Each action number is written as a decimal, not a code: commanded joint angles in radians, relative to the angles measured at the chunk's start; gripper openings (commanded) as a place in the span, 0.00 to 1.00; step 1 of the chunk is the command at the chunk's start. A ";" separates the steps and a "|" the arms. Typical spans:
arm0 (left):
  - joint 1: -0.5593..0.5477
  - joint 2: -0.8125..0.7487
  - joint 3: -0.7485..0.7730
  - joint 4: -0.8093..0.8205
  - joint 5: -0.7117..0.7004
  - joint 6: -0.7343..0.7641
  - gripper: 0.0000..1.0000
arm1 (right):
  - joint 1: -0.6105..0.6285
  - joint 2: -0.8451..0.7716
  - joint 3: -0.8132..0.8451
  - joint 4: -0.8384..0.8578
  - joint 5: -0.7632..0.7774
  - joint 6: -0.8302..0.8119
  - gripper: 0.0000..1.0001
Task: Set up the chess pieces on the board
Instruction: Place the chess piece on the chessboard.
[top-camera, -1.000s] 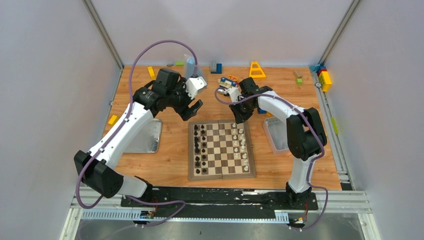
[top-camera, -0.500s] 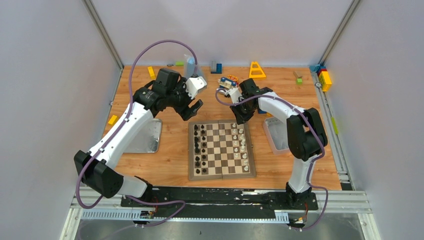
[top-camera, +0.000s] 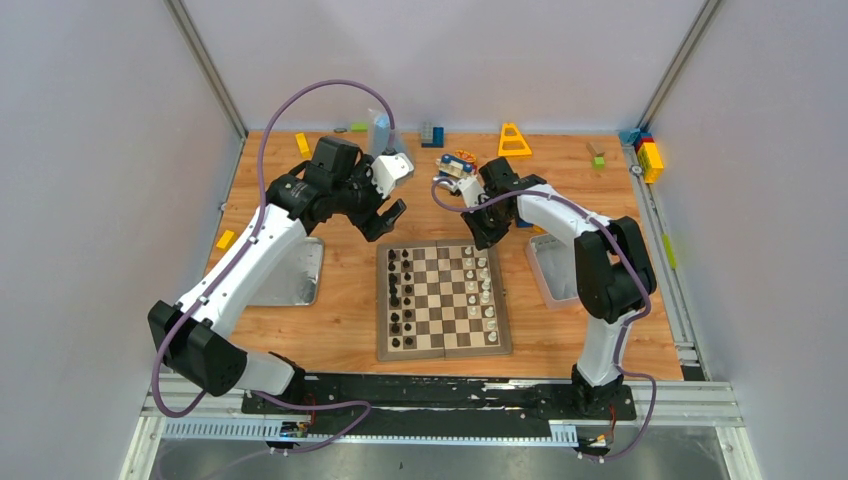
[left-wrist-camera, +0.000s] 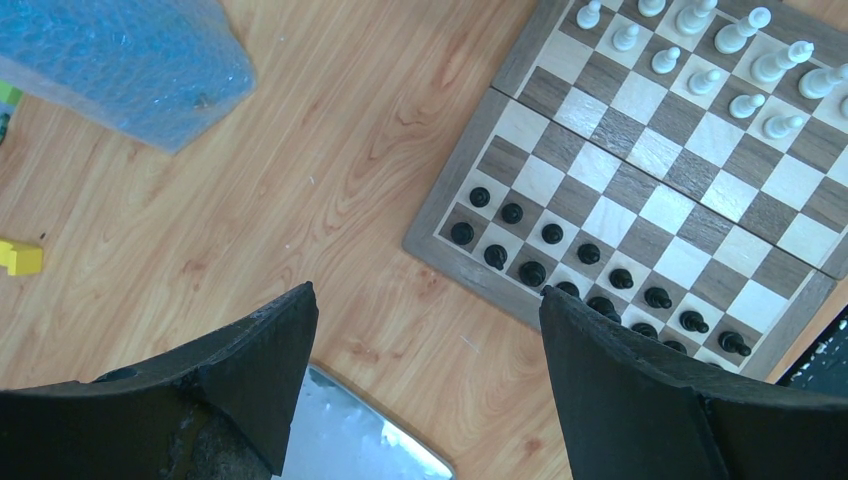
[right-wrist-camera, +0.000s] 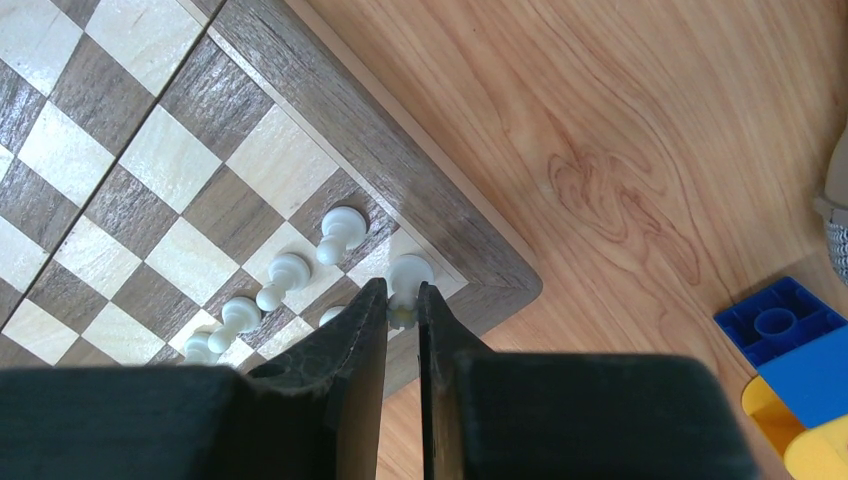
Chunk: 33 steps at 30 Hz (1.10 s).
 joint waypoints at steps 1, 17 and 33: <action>0.003 -0.037 -0.001 0.028 0.024 -0.017 0.89 | 0.008 -0.046 -0.003 -0.008 0.008 0.002 0.05; 0.003 -0.038 -0.004 0.026 0.020 -0.011 0.90 | 0.013 -0.036 0.008 -0.013 0.016 0.010 0.22; 0.003 -0.041 0.002 0.023 0.021 -0.003 0.90 | -0.177 -0.268 -0.031 0.008 0.007 0.019 0.79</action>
